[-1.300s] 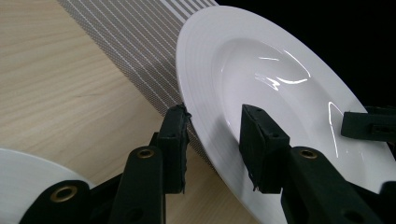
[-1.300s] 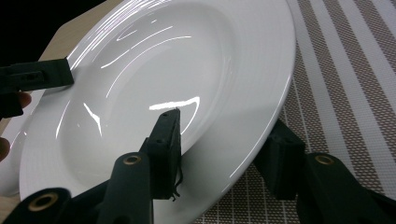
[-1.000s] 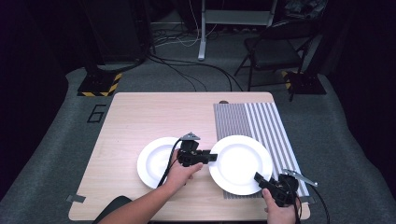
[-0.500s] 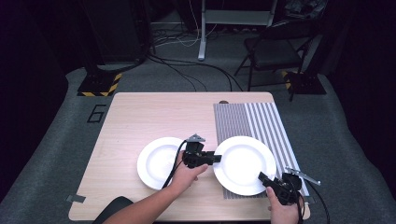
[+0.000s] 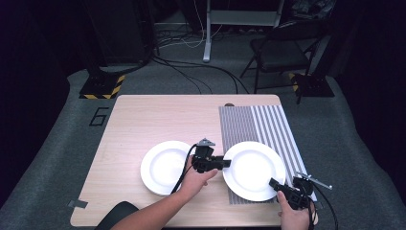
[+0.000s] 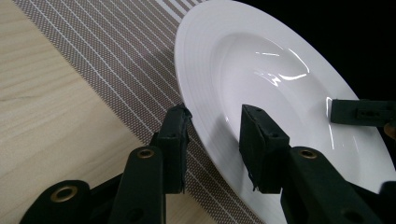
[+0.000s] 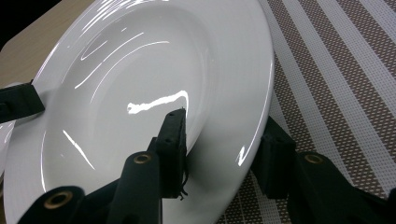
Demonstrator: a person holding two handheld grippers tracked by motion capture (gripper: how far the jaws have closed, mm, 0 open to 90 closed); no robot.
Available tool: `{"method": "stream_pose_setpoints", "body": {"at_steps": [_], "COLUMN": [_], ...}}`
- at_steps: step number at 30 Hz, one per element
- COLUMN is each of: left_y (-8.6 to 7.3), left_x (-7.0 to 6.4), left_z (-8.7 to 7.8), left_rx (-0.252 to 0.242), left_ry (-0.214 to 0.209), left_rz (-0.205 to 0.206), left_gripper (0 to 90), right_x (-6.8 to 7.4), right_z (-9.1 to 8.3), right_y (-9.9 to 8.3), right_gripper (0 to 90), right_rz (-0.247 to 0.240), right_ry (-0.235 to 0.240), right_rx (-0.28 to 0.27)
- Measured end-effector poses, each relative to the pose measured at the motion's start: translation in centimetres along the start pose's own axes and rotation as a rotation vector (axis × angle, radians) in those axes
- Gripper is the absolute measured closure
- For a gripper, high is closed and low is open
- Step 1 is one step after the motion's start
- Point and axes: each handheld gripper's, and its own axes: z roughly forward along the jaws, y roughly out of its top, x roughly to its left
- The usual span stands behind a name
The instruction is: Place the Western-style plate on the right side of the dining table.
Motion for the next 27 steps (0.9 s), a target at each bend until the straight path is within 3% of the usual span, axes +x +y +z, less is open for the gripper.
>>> {"method": "stream_pose_setpoints", "body": {"at_steps": [15, 27], "left_y": [1.4, 1.5], "left_x": [-0.7, -1.0], "left_z": [0.3, 1.2], "left_rx": [-0.022, -0.01], "left_ry": [-0.015, -0.005], "left_rz": [0.006, 0.007], "left_gripper": [62.9, 63.0], "right_x": [-0.6, -0.8], "right_z": [-0.5, -0.5], "right_y": [2.2, 2.7], "right_gripper": [60.7, 60.6], "right_rz": [0.022, 0.002], "right_ry": [0.012, -0.04], "right_rx": [0.018, 0.005]}}
